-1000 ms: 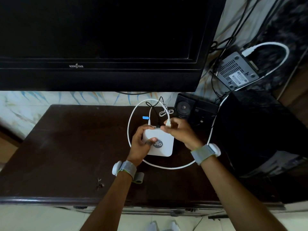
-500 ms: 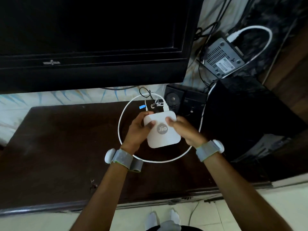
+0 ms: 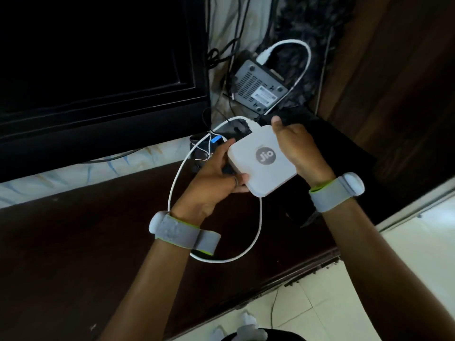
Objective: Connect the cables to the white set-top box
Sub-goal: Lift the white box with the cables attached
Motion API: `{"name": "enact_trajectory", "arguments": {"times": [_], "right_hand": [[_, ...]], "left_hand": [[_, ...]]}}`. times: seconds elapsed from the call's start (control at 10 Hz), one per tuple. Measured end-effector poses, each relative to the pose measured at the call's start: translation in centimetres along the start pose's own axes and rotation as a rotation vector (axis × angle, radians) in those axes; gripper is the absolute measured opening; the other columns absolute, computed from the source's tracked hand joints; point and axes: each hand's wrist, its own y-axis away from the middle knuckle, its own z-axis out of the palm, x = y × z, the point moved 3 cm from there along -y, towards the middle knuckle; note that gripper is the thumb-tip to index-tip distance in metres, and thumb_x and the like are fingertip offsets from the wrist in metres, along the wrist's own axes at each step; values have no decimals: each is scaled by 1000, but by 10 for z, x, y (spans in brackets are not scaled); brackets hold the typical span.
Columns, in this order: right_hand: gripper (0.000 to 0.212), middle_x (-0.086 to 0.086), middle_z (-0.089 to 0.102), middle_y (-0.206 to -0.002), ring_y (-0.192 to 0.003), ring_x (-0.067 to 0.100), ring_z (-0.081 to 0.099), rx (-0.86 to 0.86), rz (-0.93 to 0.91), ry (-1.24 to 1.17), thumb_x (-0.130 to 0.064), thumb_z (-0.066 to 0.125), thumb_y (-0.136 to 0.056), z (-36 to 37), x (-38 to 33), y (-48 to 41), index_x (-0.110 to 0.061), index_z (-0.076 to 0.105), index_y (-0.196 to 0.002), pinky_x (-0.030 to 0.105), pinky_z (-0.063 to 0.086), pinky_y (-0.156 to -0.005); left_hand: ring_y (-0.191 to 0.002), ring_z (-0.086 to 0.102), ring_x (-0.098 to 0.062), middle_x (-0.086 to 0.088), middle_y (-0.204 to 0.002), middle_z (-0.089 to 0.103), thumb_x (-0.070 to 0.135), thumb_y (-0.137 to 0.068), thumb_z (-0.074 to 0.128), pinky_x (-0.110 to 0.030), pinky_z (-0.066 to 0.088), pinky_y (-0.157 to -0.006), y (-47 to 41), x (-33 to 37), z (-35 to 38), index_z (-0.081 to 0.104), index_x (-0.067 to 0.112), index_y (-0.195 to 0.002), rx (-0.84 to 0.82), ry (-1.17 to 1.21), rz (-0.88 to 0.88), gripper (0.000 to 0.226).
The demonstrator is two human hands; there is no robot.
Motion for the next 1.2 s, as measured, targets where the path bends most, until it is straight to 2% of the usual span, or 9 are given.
{"name": "enact_trajectory", "arguments": {"times": [0.1, 0.2, 0.4, 0.5, 0.6, 0.7, 1.0, 1.1, 1.2], "right_hand": [[66, 28, 65, -118, -113, 41, 58, 123, 34, 18, -55, 37, -96, -33, 14, -16, 3, 67, -102, 36, 42, -90], [68, 29, 65, -118, -113, 43, 57, 163, 35, 42, -56, 36, -96, -49, 21, -25, 5, 66, -101, 39, 43, -92], [75, 32, 61, -125, -120, 45, 53, 224, 51, 94, -60, 31, -96, -72, 36, -51, 6, 65, -108, 42, 41, -99], [75, 33, 60, -126, -121, 45, 53, 252, 72, 98, -59, 31, -96, -85, 42, -62, 7, 64, -109, 41, 40, -99], [75, 32, 61, -124, -120, 45, 54, 260, 80, 113, -59, 31, -96, -89, 45, -67, 6, 65, -108, 41, 41, -98], [77, 29, 65, -118, -113, 45, 59, 281, 77, 160, -63, 28, -94, -90, 49, -71, 2, 68, -101, 43, 44, -92], [75, 24, 68, -112, -104, 45, 61, 347, 17, 279, -63, 26, -95, -84, 49, -68, -3, 70, -93, 41, 44, -85], [71, 26, 69, -108, -100, 46, 62, 396, -7, 323, -59, 27, -97, -83, 48, -65, -1, 69, -94, 41, 46, -80], [69, 27, 68, -103, -97, 47, 62, 500, -132, 402, -55, 27, -97, -81, 44, -61, 0, 68, -96, 43, 47, -78]], "left_hand": [[-137, 45, -35, -9, -155, 39, -22, -85, 59, -40, 61, -74, -30, -4, 33, 26, 18, -155, -60, 22, 19, 87], [-137, 45, -36, -12, -156, 39, -19, -85, 61, -37, 62, -71, -51, -4, 54, 22, 16, -157, -72, 42, 33, 89], [-126, 52, -25, -10, -157, 39, -4, -88, 67, -22, 60, -68, -94, 1, 91, 15, 11, -158, -23, -101, 122, 89], [-136, 47, -21, -10, -157, 40, 10, -85, 75, -34, 45, -108, -115, -3, 105, 17, 10, -158, -21, -185, 135, 93], [-143, 39, -21, -1, -154, 46, 40, -76, 78, -43, 31, -120, -126, -10, 107, 22, 18, -158, -18, -282, 151, 102], [-147, 32, -26, 9, -142, 51, 57, -74, 67, -47, 27, -121, -134, -17, 105, 27, 28, -156, -28, -429, 162, 96], [-151, 23, -26, 0, -160, 37, 56, -85, 63, -48, 20, -123, -130, -17, 101, 16, 28, -159, -52, -530, 218, 92], [-150, 29, -25, 0, -161, 37, 67, -78, 63, -50, 26, -120, -126, -20, 96, 26, 32, -155, -38, -603, 276, 92], [-144, 39, -23, -5, -155, 43, 55, -78, 70, -47, 35, -115, -122, -15, 93, 45, 26, -146, 41, -596, 338, 77]]}}
